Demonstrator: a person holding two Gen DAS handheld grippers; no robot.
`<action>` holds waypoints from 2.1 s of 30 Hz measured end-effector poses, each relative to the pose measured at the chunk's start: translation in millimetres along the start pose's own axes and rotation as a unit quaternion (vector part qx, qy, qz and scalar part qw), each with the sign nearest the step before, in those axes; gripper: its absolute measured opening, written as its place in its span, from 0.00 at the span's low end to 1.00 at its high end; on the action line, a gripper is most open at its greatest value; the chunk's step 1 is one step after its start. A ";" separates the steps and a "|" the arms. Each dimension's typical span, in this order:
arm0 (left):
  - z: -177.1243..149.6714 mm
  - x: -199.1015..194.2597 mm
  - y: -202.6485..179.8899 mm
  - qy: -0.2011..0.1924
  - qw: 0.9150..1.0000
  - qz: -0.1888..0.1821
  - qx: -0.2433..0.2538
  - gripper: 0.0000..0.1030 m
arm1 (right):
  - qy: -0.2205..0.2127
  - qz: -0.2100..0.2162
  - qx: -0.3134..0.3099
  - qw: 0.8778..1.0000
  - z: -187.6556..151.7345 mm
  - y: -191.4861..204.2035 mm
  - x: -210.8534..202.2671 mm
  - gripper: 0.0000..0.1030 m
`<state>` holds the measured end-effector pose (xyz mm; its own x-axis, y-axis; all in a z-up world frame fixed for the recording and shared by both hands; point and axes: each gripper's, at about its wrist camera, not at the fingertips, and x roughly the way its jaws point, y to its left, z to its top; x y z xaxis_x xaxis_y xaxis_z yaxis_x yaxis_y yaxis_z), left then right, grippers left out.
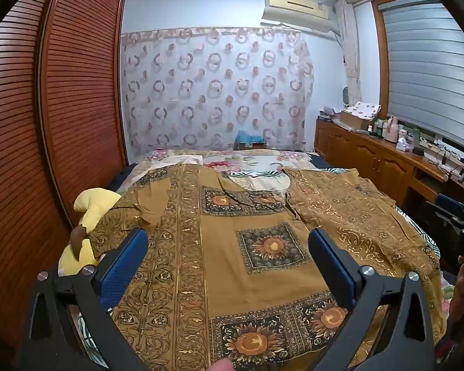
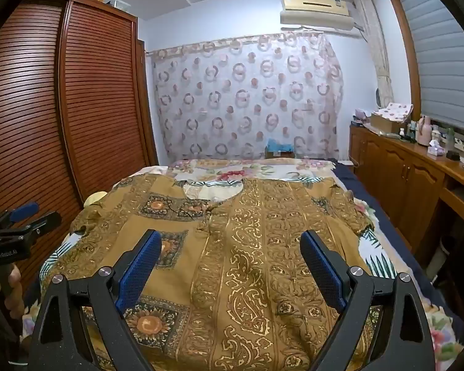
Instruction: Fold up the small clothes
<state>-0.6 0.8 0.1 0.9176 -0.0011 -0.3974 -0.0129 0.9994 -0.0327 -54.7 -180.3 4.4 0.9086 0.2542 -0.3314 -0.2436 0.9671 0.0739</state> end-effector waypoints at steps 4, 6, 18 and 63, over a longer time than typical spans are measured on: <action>0.1 0.0 -1.3 0.000 1.000 0.003 0.011 1.00 | 0.003 0.001 0.002 1.000 0.2 -0.1 -0.2 0.89; 0.2 -0.1 -1.6 0.001 1.000 0.004 0.011 1.00 | 0.003 0.001 0.002 1.000 0.2 -0.2 -0.1 0.89; 0.0 -0.3 -1.4 -0.002 1.000 0.003 0.012 1.00 | 0.002 0.002 0.003 1.000 0.0 -0.4 0.0 0.89; 29.5 -22.4 -6.8 -0.015 1.000 0.003 0.014 1.00 | -0.003 -0.003 0.007 1.000 1.0 -2.3 -2.7 0.89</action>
<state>-9.4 -5.0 36.2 0.9293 0.0048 -0.3693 -0.0071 1.0000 -0.0047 -56.3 -183.2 6.1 0.9118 0.2487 -0.3266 -0.2337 0.9686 0.0852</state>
